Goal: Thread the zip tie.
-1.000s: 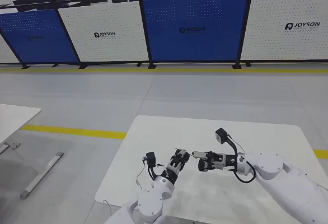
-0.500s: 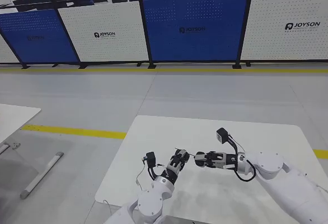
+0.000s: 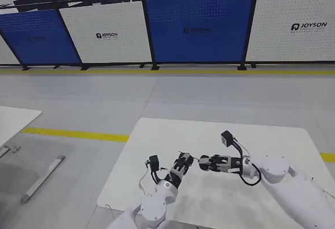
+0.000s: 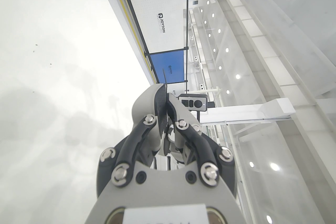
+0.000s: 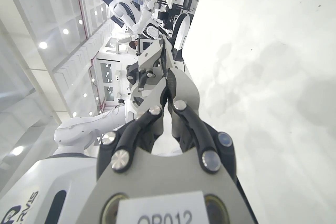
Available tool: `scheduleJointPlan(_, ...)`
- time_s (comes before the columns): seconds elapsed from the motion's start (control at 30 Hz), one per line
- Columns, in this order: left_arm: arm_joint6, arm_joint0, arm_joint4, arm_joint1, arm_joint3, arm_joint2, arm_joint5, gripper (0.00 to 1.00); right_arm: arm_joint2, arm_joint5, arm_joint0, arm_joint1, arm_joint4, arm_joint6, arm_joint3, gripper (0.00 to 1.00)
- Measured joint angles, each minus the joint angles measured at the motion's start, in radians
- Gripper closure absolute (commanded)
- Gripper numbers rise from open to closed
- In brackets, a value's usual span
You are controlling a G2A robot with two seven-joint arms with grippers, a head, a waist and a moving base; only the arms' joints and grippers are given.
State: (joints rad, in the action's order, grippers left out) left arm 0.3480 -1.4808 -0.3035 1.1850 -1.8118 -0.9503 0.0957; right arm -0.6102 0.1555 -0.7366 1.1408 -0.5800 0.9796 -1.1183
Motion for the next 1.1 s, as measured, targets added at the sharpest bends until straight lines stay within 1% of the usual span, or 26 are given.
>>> scheduleJointPlan(0.27, 0.000, 0.000, 0.000, 0.000, 0.000, 0.000, 0.000, 0.00, -0.022, -0.012, -0.008, 0.003, 0.019, 0.026, -0.009, 1.00)
scheduleJointPlan(0.53, 0.000, 0.000, 0.000, 0.000, 0.000, 0.000, 0.000, 0.00, -0.021, -0.012, -0.008, 0.003, 0.018, 0.025, -0.008, 1.00)
scheduleJointPlan(0.63, 0.000, 0.000, 0.000, 0.000, 0.000, 0.000, -0.001, 0.00, -0.029, -0.001, -0.024, 0.003, 0.007, 0.035, -0.026, 1.00)
scheduleJointPlan(0.67, -0.002, -0.001, -0.006, 0.001, 0.001, -0.002, -0.013, 0.00, -0.037, 0.005, -0.030, 0.001, 0.004, 0.047, -0.029, 1.00)
scheduleJointPlan(0.73, -0.009, -0.003, -0.025, 0.004, 0.005, -0.012, -0.052, 0.00, -0.049, 0.006, -0.036, -0.001, 0.010, 0.053, -0.031, 1.00)
scheduleJointPlan(0.77, -0.017, -0.006, -0.036, 0.004, 0.005, -0.021, -0.080, 0.00, -0.055, 0.004, -0.039, -0.002, 0.016, 0.055, -0.034, 1.00)
scheduleJointPlan(0.83, -0.062, -0.011, -0.040, 0.002, 0.005, -0.036, -0.114, 0.00, -0.068, 0.004, -0.044, -0.005, 0.019, 0.066, -0.038, 1.00)
scheduleJointPlan(0.87, -0.113, -0.014, -0.036, -0.003, 0.008, -0.048, -0.124, 0.00, -0.078, 0.005, -0.047, -0.008, 0.019, 0.075, -0.039, 1.00)
scheduleJointPlan(0.97, -0.233, -0.021, 0.010, -0.017, 0.025, -0.089, -0.131, 0.00, -0.098, 0.001, -0.055, -0.013, 0.020, 0.091, -0.043, 1.00)
scheduleJointPlan(1.03, -0.258, -0.023, 0.038, -0.020, 0.032, -0.099, -0.131, 0.00, -0.100, 0.000, -0.055, -0.013, 0.020, 0.092, -0.044, 1.00)
scheduleJointPlan(1.1, -0.257, -0.023, 0.035, -0.020, 0.033, -0.098, -0.131, 0.00, -0.100, 0.000, -0.055, -0.013, 0.020, 0.092, -0.044, 1.00)
